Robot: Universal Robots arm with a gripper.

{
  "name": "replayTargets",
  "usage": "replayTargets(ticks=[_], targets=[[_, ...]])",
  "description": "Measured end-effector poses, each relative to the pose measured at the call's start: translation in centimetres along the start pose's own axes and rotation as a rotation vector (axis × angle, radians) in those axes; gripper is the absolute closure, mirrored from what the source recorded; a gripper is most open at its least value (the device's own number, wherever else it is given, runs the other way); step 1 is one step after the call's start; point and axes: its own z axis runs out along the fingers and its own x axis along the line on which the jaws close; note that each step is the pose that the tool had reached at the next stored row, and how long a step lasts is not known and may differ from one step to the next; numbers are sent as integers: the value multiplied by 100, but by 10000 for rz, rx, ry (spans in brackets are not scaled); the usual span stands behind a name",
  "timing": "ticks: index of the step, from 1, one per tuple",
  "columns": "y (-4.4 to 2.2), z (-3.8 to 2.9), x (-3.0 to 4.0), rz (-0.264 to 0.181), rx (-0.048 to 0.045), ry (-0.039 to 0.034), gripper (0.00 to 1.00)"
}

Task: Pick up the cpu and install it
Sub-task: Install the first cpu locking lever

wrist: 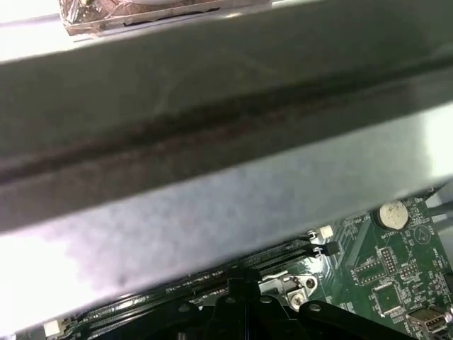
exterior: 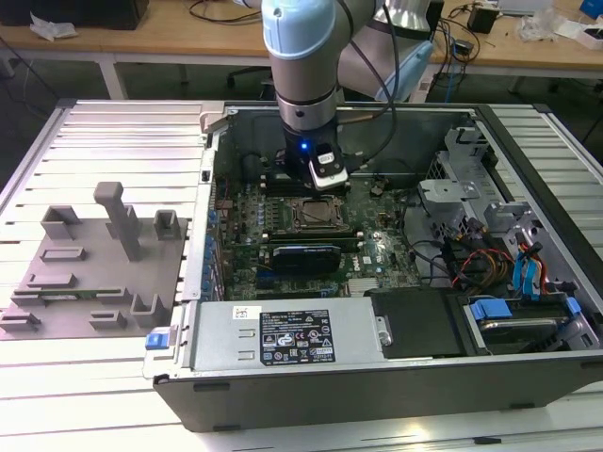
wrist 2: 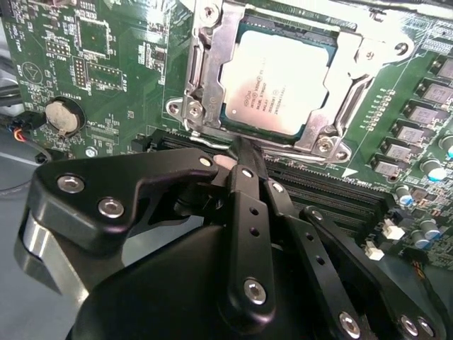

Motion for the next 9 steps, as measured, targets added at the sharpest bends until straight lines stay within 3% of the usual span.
replayTargets(ticks=[9], targets=[[13, 7, -45, 0, 3, 0, 89]])
